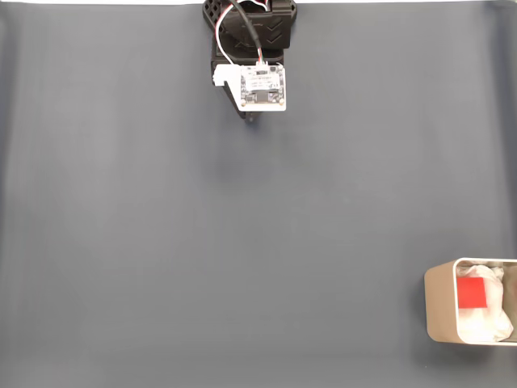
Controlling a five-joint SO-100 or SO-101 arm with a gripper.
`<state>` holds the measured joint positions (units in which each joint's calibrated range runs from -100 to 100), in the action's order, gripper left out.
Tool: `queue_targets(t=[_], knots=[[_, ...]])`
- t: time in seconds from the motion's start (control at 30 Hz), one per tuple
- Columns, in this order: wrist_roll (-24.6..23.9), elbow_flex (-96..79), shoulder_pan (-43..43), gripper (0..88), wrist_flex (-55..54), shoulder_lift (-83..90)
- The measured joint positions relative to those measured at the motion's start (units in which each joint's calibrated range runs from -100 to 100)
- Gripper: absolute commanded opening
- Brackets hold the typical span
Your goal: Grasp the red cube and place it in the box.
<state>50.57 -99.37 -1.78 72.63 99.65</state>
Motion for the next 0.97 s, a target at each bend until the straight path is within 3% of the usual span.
queue_targets(t=[0.97], knots=[[-1.1,0.0,0.4,0.1,2.0,0.3]])
